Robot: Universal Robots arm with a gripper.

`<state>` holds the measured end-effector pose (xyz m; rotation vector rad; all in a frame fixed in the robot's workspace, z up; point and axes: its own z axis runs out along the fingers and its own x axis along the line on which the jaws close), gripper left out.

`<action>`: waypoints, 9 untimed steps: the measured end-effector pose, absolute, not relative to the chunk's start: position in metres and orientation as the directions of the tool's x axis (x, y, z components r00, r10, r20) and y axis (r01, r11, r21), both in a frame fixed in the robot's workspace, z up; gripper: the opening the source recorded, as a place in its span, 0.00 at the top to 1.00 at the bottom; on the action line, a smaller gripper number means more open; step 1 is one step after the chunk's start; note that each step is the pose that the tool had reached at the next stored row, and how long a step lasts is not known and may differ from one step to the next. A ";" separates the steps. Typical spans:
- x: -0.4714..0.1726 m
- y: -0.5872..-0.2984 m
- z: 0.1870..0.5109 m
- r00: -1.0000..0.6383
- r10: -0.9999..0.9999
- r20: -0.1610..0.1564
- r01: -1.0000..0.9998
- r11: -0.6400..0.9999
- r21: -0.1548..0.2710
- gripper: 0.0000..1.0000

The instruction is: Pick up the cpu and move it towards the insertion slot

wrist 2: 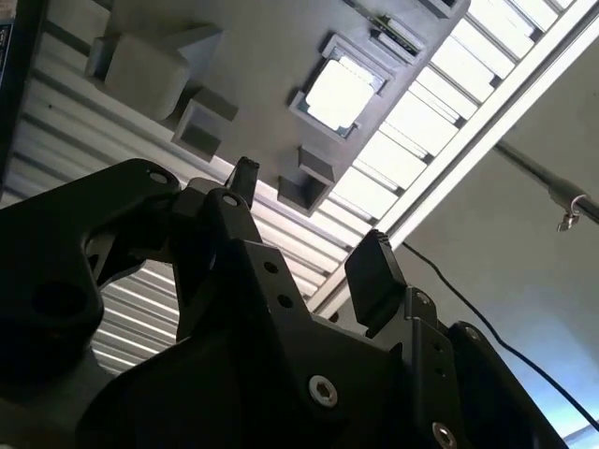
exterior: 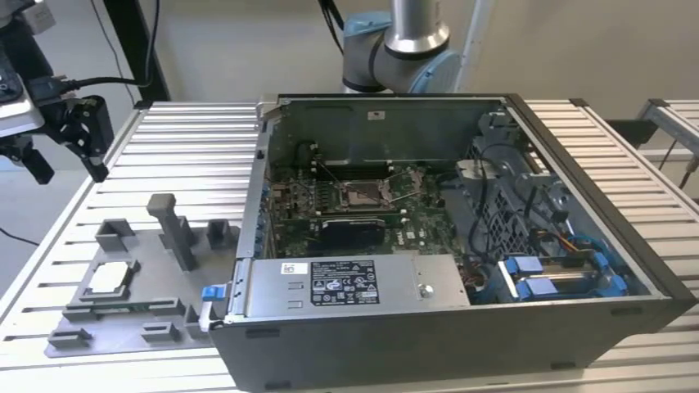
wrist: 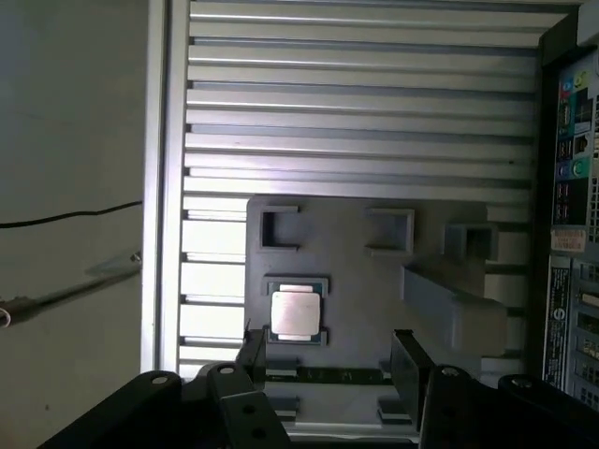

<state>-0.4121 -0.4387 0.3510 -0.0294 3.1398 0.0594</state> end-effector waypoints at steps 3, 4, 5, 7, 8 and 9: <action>-0.412 -0.439 0.347 -1.000 -0.019 -0.001 -0.019 0.999 0.038 0.00; -0.412 -0.439 0.346 -1.000 -0.019 -0.002 -0.019 0.999 0.038 0.00; -0.412 -0.439 0.345 -1.000 -0.019 -0.002 -0.019 0.999 0.038 0.00; -0.412 -0.439 0.344 -1.000 -0.019 -0.001 -0.019 0.999 0.037 0.00; -0.412 -0.439 0.343 -1.000 -0.019 -0.002 -0.019 0.999 0.037 0.00; -0.412 -0.438 0.342 -1.000 -0.019 -0.002 -0.019 0.999 0.037 0.00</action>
